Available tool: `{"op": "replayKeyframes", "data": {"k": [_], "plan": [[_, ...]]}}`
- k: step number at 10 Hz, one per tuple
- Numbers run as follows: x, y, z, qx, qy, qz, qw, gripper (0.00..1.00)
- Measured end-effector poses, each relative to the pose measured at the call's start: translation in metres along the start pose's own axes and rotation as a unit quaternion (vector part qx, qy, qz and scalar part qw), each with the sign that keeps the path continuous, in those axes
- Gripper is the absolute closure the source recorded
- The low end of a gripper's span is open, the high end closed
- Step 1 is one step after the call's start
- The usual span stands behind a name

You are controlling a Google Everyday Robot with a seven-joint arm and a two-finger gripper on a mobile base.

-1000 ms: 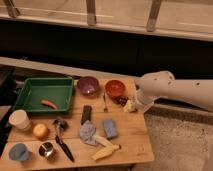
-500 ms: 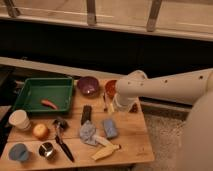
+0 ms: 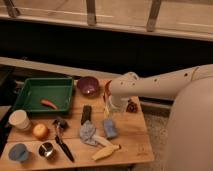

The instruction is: Place sponge in paper cup

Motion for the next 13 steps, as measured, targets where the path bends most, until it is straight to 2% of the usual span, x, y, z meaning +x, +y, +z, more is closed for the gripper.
{"op": "replayKeyframes", "data": {"k": [2, 4, 6, 12, 13], "plan": [[0.0, -0.002, 0.005, -0.006, 0.008, 0.005, 0.9999, 0.38], [0.003, -0.008, 0.028, -0.017, 0.028, 0.012, 0.9994, 0.38], [0.003, -0.013, 0.058, -0.035, 0.047, 0.021, 0.998, 0.38], [0.01, -0.015, 0.083, -0.065, 0.079, 0.035, 0.9941, 0.39], [0.011, -0.015, 0.088, -0.075, 0.084, 0.042, 0.9928, 0.46]]}}
